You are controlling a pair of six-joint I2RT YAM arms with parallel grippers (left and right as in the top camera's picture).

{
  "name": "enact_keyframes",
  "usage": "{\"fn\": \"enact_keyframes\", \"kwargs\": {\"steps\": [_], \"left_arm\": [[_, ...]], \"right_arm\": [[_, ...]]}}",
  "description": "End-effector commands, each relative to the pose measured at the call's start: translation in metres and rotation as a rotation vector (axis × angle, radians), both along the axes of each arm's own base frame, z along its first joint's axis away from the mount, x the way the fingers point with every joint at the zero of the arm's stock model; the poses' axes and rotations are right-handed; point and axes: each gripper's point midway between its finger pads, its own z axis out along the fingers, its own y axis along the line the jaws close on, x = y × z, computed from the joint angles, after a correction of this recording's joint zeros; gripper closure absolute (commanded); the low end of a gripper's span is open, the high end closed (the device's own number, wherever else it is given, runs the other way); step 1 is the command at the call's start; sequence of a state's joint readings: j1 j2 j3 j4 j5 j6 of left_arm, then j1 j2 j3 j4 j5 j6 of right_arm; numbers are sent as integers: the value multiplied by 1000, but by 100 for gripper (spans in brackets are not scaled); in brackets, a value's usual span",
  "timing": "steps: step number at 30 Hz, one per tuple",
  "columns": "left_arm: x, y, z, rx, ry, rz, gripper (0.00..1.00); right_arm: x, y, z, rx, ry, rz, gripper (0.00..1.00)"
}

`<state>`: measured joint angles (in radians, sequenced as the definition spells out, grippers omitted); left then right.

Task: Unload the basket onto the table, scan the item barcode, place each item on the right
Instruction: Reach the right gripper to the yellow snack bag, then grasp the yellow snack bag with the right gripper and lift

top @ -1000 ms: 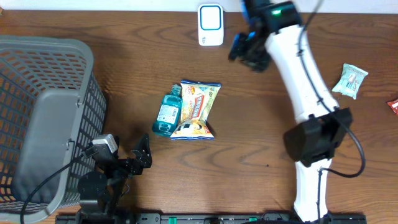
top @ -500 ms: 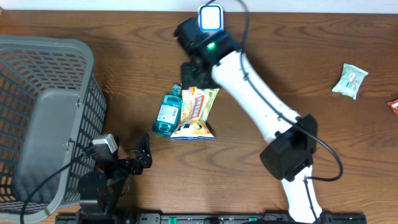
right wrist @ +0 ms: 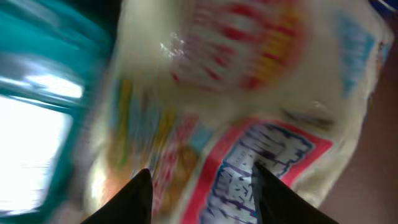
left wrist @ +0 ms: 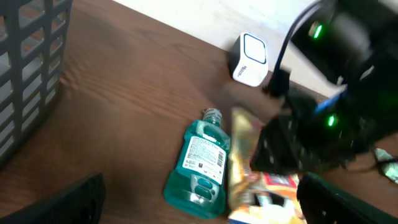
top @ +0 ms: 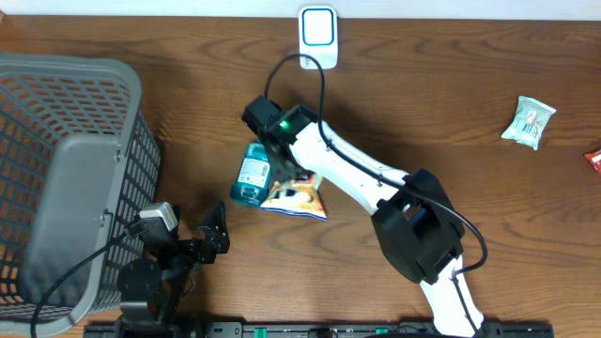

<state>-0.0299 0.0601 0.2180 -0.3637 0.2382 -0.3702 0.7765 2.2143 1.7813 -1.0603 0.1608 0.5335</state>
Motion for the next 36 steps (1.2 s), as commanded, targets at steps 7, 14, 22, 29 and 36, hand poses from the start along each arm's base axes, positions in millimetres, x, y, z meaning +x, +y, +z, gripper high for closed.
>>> {"fn": "enact_keyframes", "kwargs": {"steps": [7,14,22,29,36], "left_arm": [[-1,-3,1,-16,2,-12,2],[-1,-3,1,-16,2,-12,2],[-1,-3,1,-16,2,-12,2],[-1,-3,1,-16,2,-13,2],[-1,-3,1,-16,2,-12,2]], "right_arm": [[25,-112,2,-413,-85,-43,53],[55,-111,68,-333,-112,-98,37],[34,-64,37,-113,-2,-98,17],[9,-92,-2,-247,-6,-268,3],[-12,-120,-40,-297,41,-331,1]]}}
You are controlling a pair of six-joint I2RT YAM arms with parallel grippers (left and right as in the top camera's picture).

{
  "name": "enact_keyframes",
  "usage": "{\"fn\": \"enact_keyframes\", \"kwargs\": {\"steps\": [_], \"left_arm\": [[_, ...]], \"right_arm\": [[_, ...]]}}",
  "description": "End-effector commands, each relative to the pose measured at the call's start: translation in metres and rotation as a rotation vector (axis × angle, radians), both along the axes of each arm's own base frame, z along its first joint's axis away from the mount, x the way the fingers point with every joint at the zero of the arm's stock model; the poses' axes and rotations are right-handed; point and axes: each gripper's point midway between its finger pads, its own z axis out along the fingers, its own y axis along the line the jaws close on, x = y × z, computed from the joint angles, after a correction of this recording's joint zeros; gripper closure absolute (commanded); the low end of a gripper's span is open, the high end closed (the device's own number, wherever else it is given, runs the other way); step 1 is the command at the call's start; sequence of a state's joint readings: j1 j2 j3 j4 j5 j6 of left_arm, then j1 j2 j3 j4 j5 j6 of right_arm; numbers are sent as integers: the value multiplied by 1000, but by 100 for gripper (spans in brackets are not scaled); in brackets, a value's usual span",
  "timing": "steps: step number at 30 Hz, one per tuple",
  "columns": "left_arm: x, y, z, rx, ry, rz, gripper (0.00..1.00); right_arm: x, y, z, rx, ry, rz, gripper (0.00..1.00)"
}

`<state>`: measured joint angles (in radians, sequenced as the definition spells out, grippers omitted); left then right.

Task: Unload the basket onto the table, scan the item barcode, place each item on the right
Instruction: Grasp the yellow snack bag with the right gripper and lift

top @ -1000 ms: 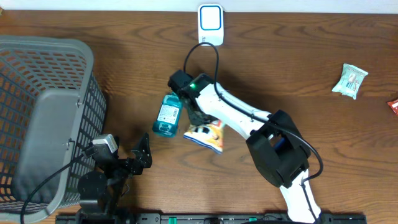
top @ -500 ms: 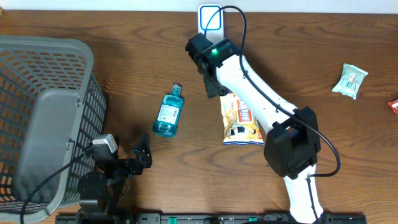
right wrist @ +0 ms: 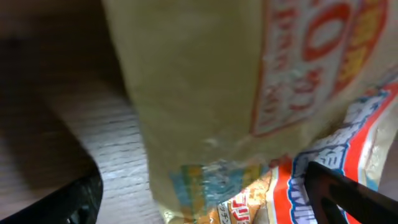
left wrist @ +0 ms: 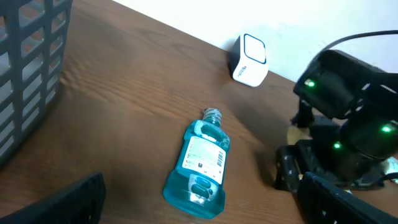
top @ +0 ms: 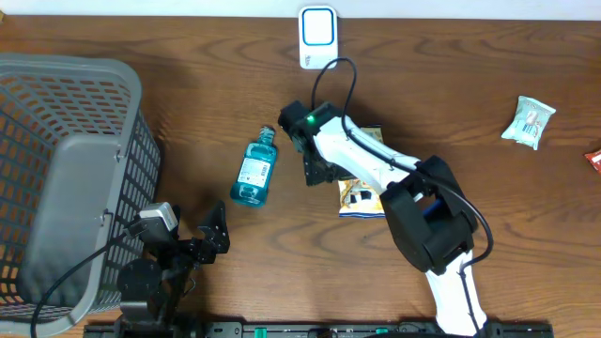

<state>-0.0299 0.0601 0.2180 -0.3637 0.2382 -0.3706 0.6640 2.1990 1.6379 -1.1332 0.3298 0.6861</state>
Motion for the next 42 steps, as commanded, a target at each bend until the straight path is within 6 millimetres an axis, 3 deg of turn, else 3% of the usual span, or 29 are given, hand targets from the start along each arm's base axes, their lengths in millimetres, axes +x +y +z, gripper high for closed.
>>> {"fn": "enact_keyframes", "kwargs": {"steps": [1,4,6,8,10,11,13,16,20,23,27,35,42], "left_arm": [[-1,-3,1,-15,2,-12,2],[-1,-3,1,-15,2,-13,2],[-1,-3,1,-15,2,-12,2],[-1,-3,1,-15,2,-12,2],[-1,-3,1,-15,2,-12,2],[-1,-3,1,-15,2,-12,2],[-1,-3,1,-15,2,-13,2],[-1,-3,1,-15,2,-12,2],[-1,-3,1,-15,2,-12,2],[-1,-3,1,-15,2,-12,2],[-1,-3,1,-15,2,-12,2],[-1,-3,1,-15,2,-12,2],[-1,-3,1,-15,2,-12,2]], "right_arm": [[-16,-26,-23,-63,38,-86,1],[-18,-41,-30,-75,58,-114,6],[-18,-47,-32,-67,75,-123,21],[-19,-47,-36,-26,122,-95,46],[-25,-38,-42,82,210,-56,78],[-28,-31,-43,144,249,-36,89],[-32,-12,-43,297,323,26,99],[-37,19,-25,549,416,148,99],[-45,64,41,1008,470,439,99],[-49,67,79,1205,446,568,99],[-60,67,111,1423,407,688,99],[-77,64,128,1507,308,1006,99],[-78,63,128,1509,276,1073,99]]}}
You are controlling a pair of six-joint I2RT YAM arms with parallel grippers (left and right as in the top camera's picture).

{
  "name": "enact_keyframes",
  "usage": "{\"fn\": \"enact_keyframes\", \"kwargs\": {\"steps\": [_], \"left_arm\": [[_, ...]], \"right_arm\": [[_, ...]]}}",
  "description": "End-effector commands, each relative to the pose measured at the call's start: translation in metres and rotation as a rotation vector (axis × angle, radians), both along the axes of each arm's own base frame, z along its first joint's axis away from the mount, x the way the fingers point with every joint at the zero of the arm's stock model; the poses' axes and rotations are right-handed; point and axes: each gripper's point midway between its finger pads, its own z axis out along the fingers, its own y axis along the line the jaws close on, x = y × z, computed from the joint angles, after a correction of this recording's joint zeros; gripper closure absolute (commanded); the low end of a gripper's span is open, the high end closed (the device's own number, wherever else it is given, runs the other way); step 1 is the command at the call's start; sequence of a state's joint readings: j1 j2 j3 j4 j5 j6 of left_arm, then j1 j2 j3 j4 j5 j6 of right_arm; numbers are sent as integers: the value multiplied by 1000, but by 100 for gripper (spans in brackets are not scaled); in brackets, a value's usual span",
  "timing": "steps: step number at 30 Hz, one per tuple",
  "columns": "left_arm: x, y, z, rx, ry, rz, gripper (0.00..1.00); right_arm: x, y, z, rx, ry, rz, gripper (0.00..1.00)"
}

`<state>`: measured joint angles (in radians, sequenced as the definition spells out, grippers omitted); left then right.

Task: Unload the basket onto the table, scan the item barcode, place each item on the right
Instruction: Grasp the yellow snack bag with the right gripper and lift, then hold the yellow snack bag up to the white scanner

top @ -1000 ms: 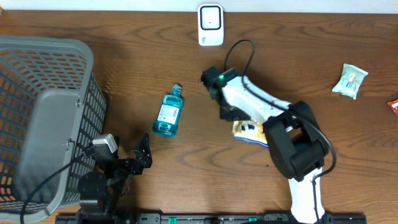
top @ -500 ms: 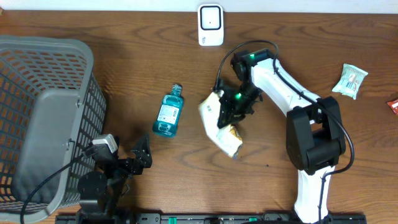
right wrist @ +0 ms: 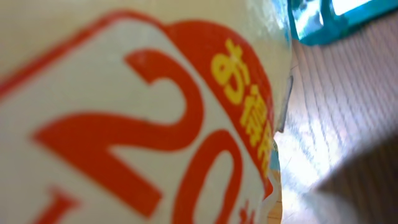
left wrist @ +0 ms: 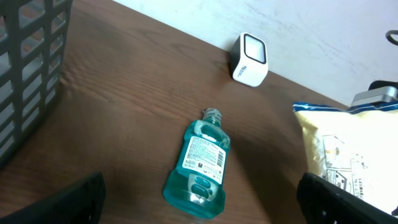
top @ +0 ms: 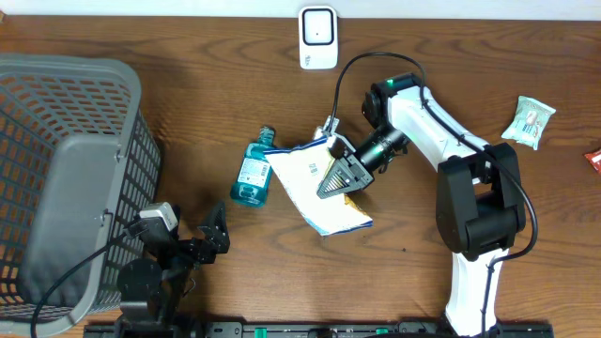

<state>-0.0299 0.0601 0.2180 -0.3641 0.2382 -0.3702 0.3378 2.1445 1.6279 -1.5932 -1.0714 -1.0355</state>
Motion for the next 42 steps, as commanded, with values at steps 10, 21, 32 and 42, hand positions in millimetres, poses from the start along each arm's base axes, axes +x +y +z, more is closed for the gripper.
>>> {"fn": "enact_keyframes", "kwargs": {"steps": [10,21,32,42], "left_arm": [[-1,-3,1,-15,2,-12,2],[-1,-3,1,-16,2,-12,2],[-1,-3,1,-15,2,-12,2],[-1,-3,1,-16,2,-13,2]], "right_arm": [[7,0,-9,49,-144,61,99],[149,-59,-30,-707,-613,-189,99],[288,-119,17,-1097,-1133,-701,99],[359,-105,18,-1095,-1431,-871,99]]}}
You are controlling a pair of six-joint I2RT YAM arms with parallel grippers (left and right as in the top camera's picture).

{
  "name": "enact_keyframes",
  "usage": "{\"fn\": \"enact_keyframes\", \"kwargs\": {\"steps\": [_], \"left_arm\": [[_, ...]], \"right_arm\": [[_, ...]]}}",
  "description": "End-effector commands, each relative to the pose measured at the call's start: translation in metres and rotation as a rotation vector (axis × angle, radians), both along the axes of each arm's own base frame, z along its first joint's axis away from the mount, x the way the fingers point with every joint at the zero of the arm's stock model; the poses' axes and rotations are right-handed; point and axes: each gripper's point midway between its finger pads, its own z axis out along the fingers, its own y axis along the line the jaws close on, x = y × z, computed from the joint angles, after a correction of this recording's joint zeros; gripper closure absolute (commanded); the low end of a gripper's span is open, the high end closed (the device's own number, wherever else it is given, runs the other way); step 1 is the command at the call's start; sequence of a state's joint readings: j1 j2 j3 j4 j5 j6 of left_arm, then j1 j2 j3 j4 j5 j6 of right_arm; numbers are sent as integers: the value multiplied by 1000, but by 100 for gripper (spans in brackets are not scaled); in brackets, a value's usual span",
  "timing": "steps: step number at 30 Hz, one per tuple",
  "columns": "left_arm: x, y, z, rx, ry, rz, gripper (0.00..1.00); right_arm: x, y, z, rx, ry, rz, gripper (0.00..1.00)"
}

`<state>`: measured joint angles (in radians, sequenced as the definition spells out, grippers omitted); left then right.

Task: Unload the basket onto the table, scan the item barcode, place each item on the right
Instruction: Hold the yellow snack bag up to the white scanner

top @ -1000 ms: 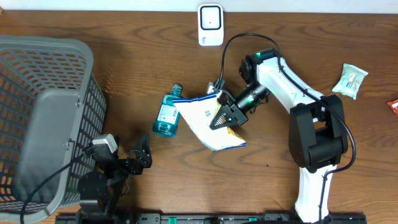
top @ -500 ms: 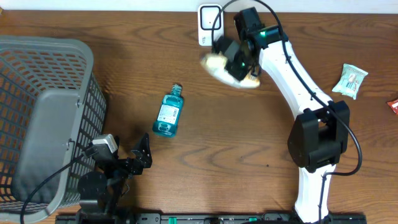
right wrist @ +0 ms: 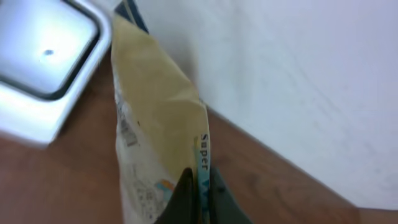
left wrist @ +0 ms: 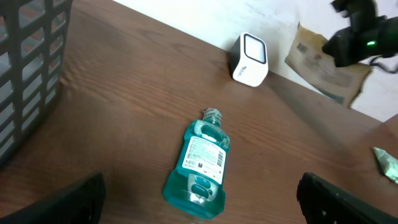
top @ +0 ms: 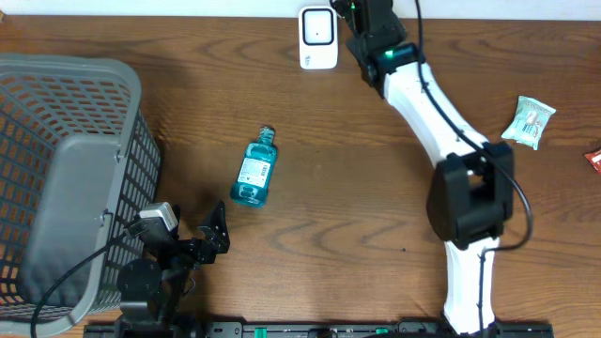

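Note:
A cream snack bag (right wrist: 155,118) with printed text hangs edge-on beside the white barcode scanner (right wrist: 43,62) at the table's far edge. My right gripper (right wrist: 200,182) is shut on the bag's sealed blue edge. In the left wrist view the bag (left wrist: 323,62) is held up just right of the scanner (left wrist: 250,59). From overhead, my right arm reaches to the scanner (top: 318,38), and the right gripper (top: 362,13) covers the bag. My left gripper (left wrist: 199,211) is open low over the table near the front, holding nothing.
A teal mouthwash bottle (top: 254,169) lies on its side mid-table, ahead of my left gripper. A grey mesh basket (top: 66,178) fills the left side. A small pale packet (top: 529,120) and a red item (top: 593,158) lie at the far right.
My right gripper has moved with the bag from mid-table beside the bottle to the far edge, next to the scanner. The bag now hangs edge-on. The left arm has not moved.
First my right gripper was down on the snack bag lying against the mouthwash bottle. Then the bag was right of the bottle, apart from it. Then it was held up over mid-table, its pale side upward. Now it is beside the scanner.

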<state>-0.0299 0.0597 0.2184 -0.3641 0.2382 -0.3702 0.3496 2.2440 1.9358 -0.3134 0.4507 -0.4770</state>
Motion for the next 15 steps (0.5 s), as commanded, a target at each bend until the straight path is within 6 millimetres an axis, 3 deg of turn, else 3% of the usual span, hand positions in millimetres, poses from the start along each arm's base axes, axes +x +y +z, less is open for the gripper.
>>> {"fn": "enact_keyframes", "kwargs": {"steps": [1,6,11,15], "left_arm": [[-1,-3,0,-16,3,-12,2],[-1,-3,0,-15,2,-12,2],[-1,-3,0,-15,3,-13,2],[-1,-3,0,-16,3,-12,2]], "right_arm": [[8,6,-22,-124,-16,-30,99],[13,21,-32,-124,-31,-61,99],[-18,4,-58,-71,138,-164,99],[-44,-14,-67,-5,255,-268,99]]}}
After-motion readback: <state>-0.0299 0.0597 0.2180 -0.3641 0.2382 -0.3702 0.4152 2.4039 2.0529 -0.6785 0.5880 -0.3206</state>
